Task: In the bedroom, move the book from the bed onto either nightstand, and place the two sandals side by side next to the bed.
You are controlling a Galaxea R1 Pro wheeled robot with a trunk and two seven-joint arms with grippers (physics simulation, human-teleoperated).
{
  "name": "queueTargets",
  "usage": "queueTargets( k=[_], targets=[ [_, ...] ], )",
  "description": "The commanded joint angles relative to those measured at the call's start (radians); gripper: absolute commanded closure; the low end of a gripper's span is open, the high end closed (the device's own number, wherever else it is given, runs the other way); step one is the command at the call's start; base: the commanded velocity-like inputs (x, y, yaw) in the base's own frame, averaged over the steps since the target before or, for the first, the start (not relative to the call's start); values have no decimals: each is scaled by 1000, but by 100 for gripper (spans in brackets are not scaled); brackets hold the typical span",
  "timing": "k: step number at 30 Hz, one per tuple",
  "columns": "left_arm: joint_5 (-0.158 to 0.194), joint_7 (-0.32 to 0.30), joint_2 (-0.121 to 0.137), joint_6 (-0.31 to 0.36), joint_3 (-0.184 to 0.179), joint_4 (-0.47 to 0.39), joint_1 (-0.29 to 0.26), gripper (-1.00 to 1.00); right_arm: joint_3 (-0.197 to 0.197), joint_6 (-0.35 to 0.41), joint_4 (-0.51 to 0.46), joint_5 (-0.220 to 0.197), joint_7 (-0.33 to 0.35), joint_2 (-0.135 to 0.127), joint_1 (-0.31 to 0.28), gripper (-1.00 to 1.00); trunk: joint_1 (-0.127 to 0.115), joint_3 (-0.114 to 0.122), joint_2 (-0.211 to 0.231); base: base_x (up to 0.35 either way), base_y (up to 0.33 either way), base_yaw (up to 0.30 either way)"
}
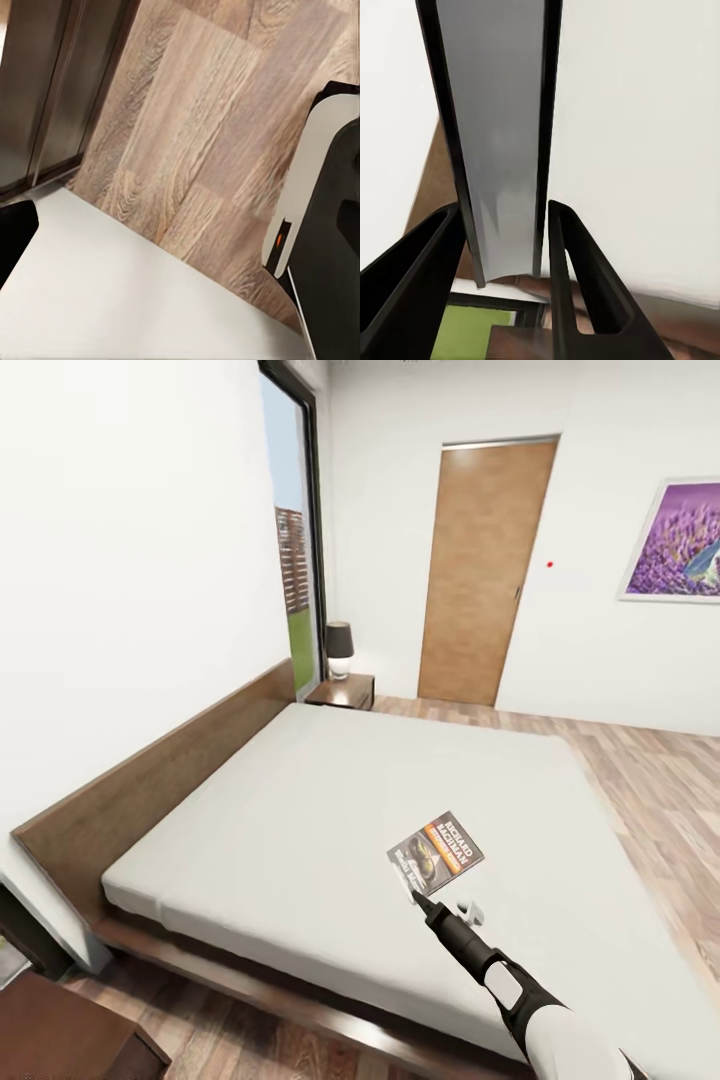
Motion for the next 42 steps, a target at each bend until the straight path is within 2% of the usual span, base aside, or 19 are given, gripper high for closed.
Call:
queueTargets(
  k=[1, 11, 42],
  targets=[
    [8, 5, 0, 1, -9, -2, 0, -100, -8, 4, -2, 7, 4, 1, -1, 100, 1, -1, -2, 72, -190, 200],
    [8, 4, 0, 1, -9, -2, 0, -100, -7, 4, -2, 7, 4, 1, -1, 100, 1, 12, -2, 35, -89, 198],
    [8, 4, -4, 1, -9, -2, 0, -100, -6, 2, -1, 8, 4, 2, -1, 100, 1, 53, -2, 2, -4, 175]
  ],
)
